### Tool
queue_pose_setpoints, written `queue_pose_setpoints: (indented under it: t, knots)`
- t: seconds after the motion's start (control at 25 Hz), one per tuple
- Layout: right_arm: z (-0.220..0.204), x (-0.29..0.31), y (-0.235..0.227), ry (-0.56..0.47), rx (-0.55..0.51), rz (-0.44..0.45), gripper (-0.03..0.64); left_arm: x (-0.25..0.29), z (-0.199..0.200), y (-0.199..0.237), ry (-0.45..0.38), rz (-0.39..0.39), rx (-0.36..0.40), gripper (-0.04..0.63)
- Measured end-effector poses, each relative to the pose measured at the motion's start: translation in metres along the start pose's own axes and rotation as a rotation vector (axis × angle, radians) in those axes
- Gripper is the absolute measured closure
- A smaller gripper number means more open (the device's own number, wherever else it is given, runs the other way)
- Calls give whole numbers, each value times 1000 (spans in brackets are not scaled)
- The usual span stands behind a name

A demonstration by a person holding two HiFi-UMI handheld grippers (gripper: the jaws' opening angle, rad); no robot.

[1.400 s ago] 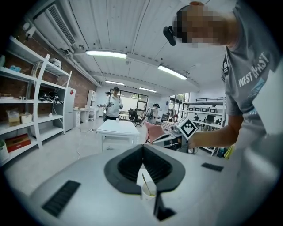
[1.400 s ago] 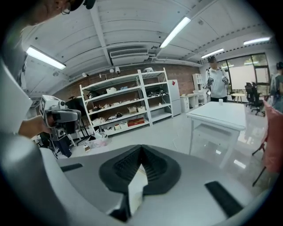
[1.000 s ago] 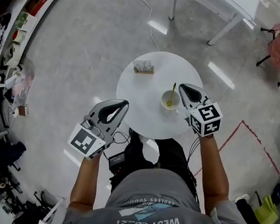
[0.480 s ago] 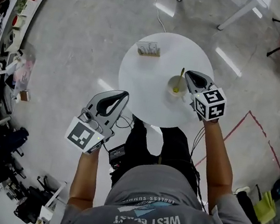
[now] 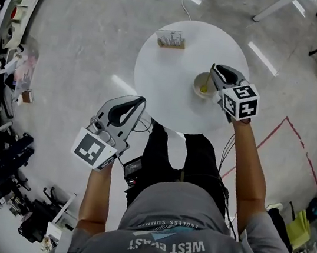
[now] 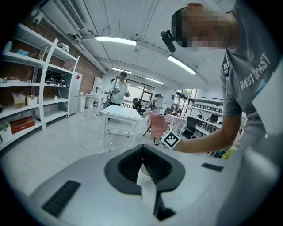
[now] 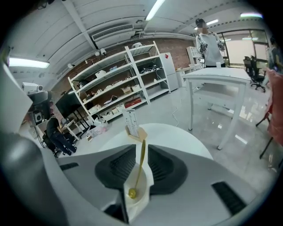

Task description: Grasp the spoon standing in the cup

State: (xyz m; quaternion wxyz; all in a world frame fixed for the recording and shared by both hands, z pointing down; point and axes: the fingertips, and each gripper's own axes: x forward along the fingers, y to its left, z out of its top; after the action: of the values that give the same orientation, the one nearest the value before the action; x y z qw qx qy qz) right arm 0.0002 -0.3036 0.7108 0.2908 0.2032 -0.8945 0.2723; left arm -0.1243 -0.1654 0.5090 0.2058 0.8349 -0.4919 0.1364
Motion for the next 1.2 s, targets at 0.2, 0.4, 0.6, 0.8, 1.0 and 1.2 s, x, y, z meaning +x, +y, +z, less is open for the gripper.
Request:
queue_pose_setpoints:
  t: [0.2, 0.4, 0.6, 0.8, 1.0, 1.2]
  knots:
    - [-4, 4, 0, 13, 5, 7, 515, 1, 0, -3, -2, -9, -2, 591]
    - [-7, 7, -1, 19, 0, 10, 514, -3, 0, -3, 0, -7, -2, 591]
    - [-12, 12, -2, 39, -17, 3, 533, -10, -1, -2, -3, -2, 7, 591]
    - [-9, 10, -2, 32, -33, -18, 609, -14, 2, 1, -16, 6, 15, 591]
    - [1, 2, -2, 9, -51, -40, 612, -16, 8, 4, -36, 11, 26, 591]
    - [18, -12, -1, -41, -59, -73, 612, -20, 19, 10, -66, 17, 44, 591]
